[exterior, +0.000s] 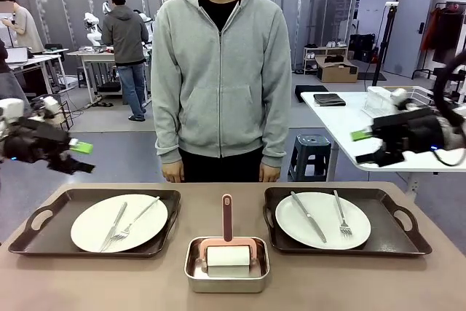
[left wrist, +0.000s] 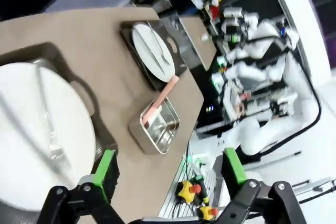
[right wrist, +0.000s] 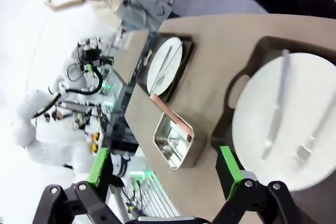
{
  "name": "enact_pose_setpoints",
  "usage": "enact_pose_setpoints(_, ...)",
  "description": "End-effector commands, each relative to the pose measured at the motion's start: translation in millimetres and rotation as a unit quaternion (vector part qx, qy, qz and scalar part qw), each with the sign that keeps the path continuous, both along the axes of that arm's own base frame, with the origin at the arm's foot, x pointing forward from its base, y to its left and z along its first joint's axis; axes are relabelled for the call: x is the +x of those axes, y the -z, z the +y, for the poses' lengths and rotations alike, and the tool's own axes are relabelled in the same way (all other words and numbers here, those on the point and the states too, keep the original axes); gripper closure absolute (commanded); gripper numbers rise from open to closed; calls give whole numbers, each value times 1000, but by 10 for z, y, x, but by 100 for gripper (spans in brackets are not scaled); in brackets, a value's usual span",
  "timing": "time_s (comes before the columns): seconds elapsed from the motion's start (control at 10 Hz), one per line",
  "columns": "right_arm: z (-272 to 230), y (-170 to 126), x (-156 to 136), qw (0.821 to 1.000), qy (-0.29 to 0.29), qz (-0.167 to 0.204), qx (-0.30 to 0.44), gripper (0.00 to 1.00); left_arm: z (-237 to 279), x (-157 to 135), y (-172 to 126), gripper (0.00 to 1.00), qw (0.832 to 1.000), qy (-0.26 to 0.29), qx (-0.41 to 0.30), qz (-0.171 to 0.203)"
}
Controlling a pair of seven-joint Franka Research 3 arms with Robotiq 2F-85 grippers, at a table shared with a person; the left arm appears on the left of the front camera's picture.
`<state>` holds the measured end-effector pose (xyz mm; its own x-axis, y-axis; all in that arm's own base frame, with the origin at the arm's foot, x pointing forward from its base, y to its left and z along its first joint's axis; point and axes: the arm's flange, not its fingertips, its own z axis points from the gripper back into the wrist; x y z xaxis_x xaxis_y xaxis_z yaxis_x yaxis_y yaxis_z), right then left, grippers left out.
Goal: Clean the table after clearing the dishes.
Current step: When the left (or right) Handle tray is removed, use the left hand (or right hand) to clean the left (or right) side of the table with the Lint Roller.
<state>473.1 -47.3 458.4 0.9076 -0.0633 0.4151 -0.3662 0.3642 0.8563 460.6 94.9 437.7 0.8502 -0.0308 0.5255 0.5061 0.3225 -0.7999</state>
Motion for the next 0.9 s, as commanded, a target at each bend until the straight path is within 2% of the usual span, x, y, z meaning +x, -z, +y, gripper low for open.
enact_pose_setpoints(0.0, -554, 17, -118, 999, 19, 8, 30, 0, 521, -136, -65, 0, 997, -59, -38, 24)
enact_pose_setpoints(0.1, -966, 64, -195, 997, 46, 14, 55, 0, 857, -269, -71, 0, 993, -92, -46, 51)
enact_pose_setpoints(0.2, -1319, 134, -308, 995, 65, 4, 76, 0, 1163, -407, -49, 0, 988, -124, -44, 78)
enact_pose_setpoints(0.4, -1895, 398, -518, 986, 126, 15, 107, 0, 1713, -652, 71, 0, 973, -195, -74, 100)
enact_pose_setpoints(0.6, -2222, 555, -676, 977, 176, 29, 115, 0, 1935, -770, 99, 0, 960, -243, -66, 120)
enact_pose_setpoints(0.8, -2278, 667, -641, 972, 206, 51, 106, 0, 1981, -769, 86, 0, 954, -267, -49, 129)
